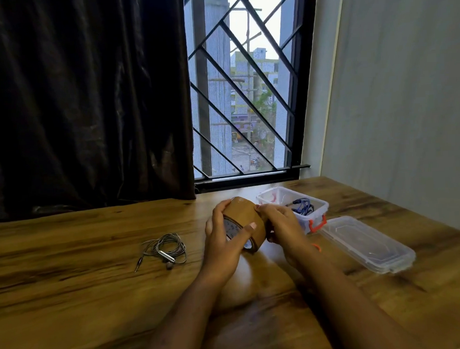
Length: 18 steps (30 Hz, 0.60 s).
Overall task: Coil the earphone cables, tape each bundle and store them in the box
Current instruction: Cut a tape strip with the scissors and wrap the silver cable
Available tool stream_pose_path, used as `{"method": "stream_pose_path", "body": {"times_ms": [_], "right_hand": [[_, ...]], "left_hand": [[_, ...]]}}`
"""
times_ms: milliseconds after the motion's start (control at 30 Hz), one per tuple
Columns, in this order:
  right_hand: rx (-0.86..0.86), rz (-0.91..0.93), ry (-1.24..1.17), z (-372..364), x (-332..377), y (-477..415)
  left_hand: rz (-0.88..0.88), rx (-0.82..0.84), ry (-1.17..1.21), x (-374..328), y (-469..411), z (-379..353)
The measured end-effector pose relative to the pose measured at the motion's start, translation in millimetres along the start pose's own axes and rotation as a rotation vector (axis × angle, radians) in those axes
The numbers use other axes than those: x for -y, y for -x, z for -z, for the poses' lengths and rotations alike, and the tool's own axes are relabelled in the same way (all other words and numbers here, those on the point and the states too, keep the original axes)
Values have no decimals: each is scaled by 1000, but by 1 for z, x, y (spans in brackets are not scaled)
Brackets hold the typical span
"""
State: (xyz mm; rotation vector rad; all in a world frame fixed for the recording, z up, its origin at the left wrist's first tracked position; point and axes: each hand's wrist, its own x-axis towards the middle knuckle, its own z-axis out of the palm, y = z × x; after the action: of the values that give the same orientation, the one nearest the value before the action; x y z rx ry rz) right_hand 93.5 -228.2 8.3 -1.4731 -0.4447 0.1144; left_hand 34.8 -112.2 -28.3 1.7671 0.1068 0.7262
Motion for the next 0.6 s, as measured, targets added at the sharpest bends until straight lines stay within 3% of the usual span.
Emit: {"method": "stream_pose_path", "body": {"times_ms": [500, 600], "right_hand": [[103, -31, 35, 7, -8, -7], [152, -9, 32, 9, -14, -9]], "left_hand": [[-13, -30, 13, 0, -2, 0], [61, -42, 82, 1, -4, 3]]}}
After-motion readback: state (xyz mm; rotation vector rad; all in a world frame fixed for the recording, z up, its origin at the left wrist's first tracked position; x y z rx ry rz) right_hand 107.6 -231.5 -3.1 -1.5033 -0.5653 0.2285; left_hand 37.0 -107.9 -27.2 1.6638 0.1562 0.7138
